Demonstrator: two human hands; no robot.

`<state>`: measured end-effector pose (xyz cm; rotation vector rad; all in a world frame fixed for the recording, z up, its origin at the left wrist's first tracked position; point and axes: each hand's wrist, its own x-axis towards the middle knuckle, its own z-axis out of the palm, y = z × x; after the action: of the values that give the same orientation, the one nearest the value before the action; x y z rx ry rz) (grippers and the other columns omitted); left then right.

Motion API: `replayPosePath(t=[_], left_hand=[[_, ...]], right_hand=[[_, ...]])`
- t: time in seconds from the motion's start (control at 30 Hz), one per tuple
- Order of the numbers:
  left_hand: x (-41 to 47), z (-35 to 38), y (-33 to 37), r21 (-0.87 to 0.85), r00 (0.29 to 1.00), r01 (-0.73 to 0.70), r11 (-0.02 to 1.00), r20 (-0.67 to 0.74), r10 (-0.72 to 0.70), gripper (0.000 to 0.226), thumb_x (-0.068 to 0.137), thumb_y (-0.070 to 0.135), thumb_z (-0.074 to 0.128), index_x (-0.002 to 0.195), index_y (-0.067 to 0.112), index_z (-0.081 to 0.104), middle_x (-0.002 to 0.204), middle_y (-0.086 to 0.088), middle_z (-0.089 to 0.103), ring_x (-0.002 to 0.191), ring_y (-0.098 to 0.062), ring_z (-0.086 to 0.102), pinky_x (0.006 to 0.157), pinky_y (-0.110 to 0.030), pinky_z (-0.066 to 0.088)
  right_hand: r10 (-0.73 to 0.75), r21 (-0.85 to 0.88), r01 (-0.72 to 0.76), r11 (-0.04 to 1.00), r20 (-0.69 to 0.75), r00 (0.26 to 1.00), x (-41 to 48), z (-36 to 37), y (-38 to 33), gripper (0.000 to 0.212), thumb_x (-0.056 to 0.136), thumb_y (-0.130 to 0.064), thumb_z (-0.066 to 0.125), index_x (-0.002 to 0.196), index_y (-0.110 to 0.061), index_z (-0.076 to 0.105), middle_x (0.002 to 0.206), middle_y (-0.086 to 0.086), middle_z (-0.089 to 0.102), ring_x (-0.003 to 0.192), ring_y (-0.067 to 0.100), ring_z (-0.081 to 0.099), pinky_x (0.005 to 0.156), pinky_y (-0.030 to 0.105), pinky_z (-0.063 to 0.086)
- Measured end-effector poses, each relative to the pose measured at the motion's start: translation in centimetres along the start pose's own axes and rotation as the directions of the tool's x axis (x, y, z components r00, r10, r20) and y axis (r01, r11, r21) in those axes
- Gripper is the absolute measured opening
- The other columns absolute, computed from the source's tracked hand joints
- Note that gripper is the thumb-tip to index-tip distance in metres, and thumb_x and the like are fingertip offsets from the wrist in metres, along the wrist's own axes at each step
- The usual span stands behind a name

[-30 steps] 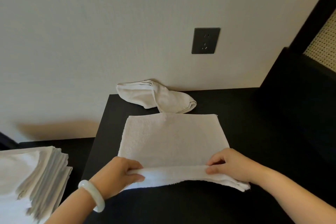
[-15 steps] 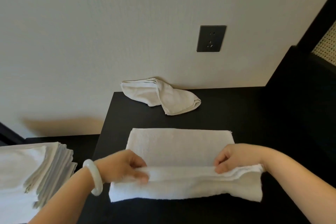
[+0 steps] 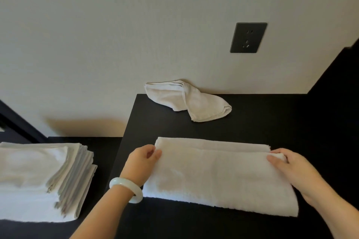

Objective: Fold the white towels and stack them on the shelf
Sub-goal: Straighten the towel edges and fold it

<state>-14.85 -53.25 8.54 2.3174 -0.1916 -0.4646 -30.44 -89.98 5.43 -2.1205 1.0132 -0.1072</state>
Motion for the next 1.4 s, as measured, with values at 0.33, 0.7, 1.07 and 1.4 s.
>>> replayPosePath(t=[0.33, 0.7, 1.07, 1.4], left_hand=[[2.2, 1.8, 0.3, 0.026, 0.985, 0.077, 0.997, -0.159, -0.072, 0.023, 0.101, 0.031, 0.048, 0.083, 0.019, 0.055, 0.077, -0.001, 0.059, 0.068, -0.014, 0.057, 0.056, -0.020, 0.039], [1.3, 2.5, 2.3, 0.305, 0.951, 0.024, 0.952, -0.302, 0.073, 0.022, 0.100, 0.029, 0.049, 0.116, 0.014, 0.050, 0.109, -0.001, 0.055, 0.092, -0.013, 0.054, 0.081, -0.029, 0.050], [0.0, 9.2, 1.9, 0.670, 0.925, -0.354, 0.652, 0.151, 0.347, 0.063, 0.089, 0.061, -0.009, 0.144, 0.041, -0.031, 0.156, 0.012, -0.033, 0.144, -0.013, -0.028, 0.116, -0.053, -0.016], [-1.0, 7.1, 1.5, 0.736, 0.949, -0.232, 0.636, 0.028, 0.314, 0.069, 0.090, 0.058, -0.015, 0.153, 0.030, -0.017, 0.162, -0.001, -0.020, 0.150, -0.025, -0.015, 0.118, -0.054, -0.012]], right_hand=[[-0.183, -0.101, 0.161, 0.982, -0.268, 0.946, 1.9, 3.2, -1.2, 0.015, 0.095, -0.041, 0.058, 0.083, -0.036, 0.050, 0.075, -0.011, 0.059, 0.066, 0.006, 0.059, 0.052, 0.021, 0.038], [-0.376, -0.558, 0.119, 0.821, -0.372, 0.848, 0.2, 3.8, -3.3, 0.029, 0.085, -0.028, 0.070, 0.108, -0.021, 0.053, 0.095, 0.000, 0.057, 0.078, 0.013, 0.059, 0.061, 0.027, 0.051], [-0.358, -0.584, 0.363, 0.726, 0.129, 0.925, -5.2, 8.9, -5.7, 0.066, 0.100, -0.056, 0.009, 0.157, -0.030, -0.012, 0.166, -0.004, -0.012, 0.152, 0.012, -0.014, 0.122, 0.038, -0.014], [-0.318, -0.657, 0.292, 0.696, 0.082, 0.944, -5.3, 7.4, -6.4, 0.076, 0.091, -0.062, -0.001, 0.158, -0.027, -0.006, 0.167, -0.001, -0.005, 0.152, 0.021, -0.014, 0.115, 0.048, -0.020]])
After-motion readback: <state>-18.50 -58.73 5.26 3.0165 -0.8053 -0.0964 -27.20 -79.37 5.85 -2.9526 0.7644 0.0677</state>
